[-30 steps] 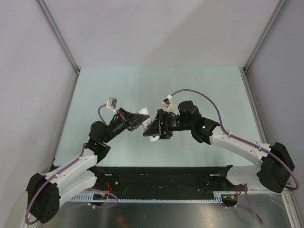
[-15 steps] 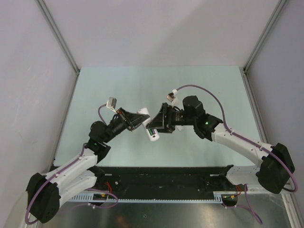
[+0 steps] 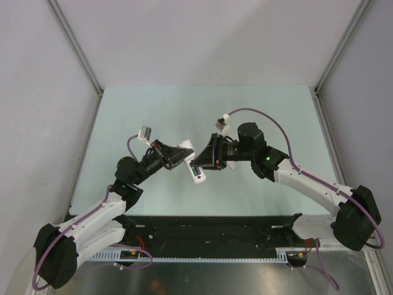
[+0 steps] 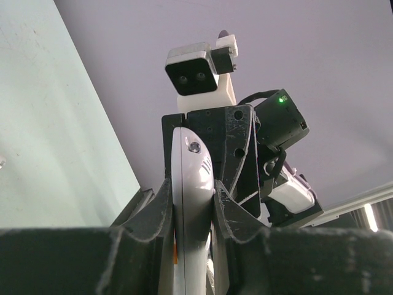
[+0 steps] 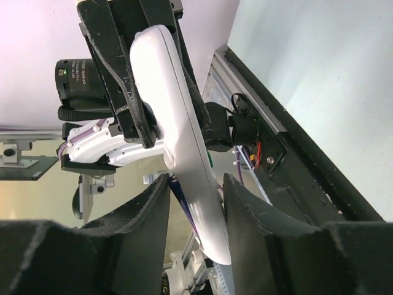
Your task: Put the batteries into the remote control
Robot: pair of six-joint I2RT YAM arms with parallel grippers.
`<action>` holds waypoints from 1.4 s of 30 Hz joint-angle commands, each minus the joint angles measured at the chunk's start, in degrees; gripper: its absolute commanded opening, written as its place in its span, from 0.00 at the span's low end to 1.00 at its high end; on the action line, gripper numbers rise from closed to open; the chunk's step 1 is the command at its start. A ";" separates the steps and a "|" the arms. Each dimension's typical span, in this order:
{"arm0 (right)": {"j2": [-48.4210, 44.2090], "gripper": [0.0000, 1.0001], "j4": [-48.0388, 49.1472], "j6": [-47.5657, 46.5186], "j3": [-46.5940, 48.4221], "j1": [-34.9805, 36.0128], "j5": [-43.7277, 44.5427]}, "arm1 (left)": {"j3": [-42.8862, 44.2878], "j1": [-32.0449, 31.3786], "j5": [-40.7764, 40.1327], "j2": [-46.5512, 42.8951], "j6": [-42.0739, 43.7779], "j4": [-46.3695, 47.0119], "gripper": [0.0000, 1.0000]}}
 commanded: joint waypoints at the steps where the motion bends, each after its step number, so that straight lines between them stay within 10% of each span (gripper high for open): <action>1: 0.17 0.39 0.88 -0.88 2.25 -0.20 -1.53 | 1.70 0.25 -0.06 -1.17 -1.56 4.02 0.00; 13: 0.17 0.00 0.00 -1.85 2.25 0.15 -1.88 | 2.76 0.25 0.47 -0.47 -2.18 4.90 0.00; 18: -0.61 0.52 0.35 -0.79 2.25 -0.11 -1.53 | 1.35 0.16 0.38 -0.56 -1.56 4.90 0.00; 21: -0.79 0.60 0.88 -0.09 2.25 -0.46 -1.27 | 0.56 0.16 0.56 -0.64 -1.12 4.90 0.00; 26: -0.79 0.61 2.99 0.44 2.25 -0.46 -1.18 | 0.12 0.07 0.73 -0.82 -1.12 4.90 0.00; 33: 0.00 0.33 0.36 -3.86 2.25 0.06 -2.05 | 1.08 0.16 1.61 -0.65 -2.70 4.99 0.00; 38: 0.96 0.32 0.09 -5.01 2.25 0.50 -3.11 | 1.96 0.16 2.31 -0.29 -3.14 5.07 0.00; 42: 0.62 0.55 0.53 -4.31 2.25 0.33 -3.64 | 2.05 0.07 2.84 0.06 -3.14 5.08 0.00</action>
